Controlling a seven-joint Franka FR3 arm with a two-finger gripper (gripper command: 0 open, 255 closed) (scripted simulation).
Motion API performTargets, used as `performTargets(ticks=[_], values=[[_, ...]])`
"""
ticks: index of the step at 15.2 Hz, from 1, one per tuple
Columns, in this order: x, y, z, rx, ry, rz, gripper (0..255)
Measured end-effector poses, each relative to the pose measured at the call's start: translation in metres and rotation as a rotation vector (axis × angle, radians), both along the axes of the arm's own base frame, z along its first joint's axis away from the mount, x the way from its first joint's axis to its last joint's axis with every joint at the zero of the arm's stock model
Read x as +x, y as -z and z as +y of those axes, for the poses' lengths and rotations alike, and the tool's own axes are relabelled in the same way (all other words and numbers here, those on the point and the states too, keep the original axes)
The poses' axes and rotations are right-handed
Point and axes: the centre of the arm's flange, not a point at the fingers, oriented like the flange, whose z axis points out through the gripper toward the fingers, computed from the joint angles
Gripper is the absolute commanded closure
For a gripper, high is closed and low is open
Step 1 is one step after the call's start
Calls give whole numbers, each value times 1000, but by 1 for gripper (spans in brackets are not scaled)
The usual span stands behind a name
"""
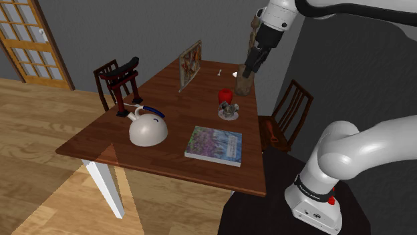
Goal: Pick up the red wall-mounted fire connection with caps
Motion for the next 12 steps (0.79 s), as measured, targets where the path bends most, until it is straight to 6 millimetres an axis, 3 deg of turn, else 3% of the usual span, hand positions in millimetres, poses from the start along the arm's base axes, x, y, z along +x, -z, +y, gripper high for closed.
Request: performTargets(ticks=[3,12], values=[[8,10,-10,1,5,0,0],[63,88,-77,11,45,-1,0]])
